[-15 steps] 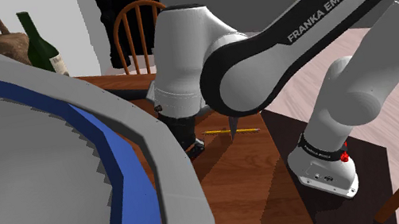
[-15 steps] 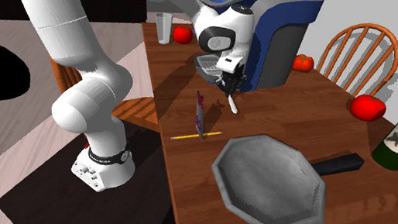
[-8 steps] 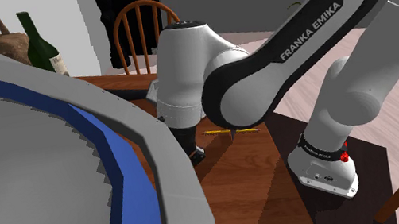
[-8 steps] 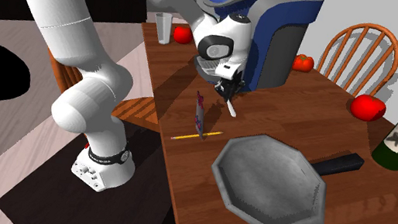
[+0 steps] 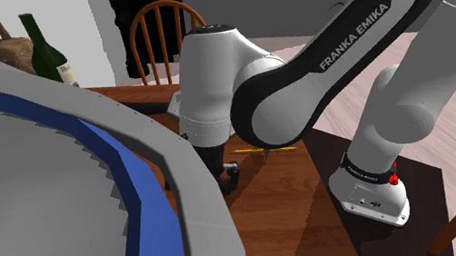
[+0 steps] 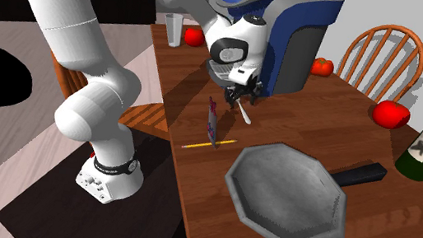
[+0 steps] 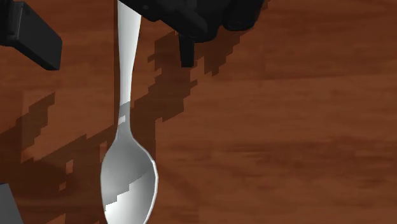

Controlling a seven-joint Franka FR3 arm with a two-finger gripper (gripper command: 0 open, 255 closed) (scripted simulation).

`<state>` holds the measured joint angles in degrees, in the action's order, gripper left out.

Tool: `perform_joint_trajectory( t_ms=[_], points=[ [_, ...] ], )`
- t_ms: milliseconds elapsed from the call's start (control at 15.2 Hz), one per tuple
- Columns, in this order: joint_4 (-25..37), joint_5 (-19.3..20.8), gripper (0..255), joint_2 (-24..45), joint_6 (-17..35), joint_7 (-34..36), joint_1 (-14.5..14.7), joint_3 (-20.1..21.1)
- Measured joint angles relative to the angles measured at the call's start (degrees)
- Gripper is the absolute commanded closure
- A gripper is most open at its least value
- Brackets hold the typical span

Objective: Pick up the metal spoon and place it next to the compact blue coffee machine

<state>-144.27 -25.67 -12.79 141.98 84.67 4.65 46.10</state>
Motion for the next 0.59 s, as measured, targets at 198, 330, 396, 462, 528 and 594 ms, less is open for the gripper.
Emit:
perform_joint_trajectory(
  t_ms=[198,330,396,462,528,594],
  points=[
    [0.01,0.01,0,0.01,-0.01,0.01,0.00,0.00],
    [0.69,-0.95,0,-2.48,-2.96,-0.70,0.49,-1.19],
    [0.90,-1.80,0,-4.58,-5.20,-1.35,1.00,-2.24],
    [1.36,-2.11,0,-6.00,-7.13,-1.92,1.17,-3.21],
    [1.50,-2.37,0,-6.82,-8.10,-2.04,1.40,-3.61],
    [1.69,-2.51,0,-7.41,-8.88,-2.08,1.56,-3.89]
  ],
)
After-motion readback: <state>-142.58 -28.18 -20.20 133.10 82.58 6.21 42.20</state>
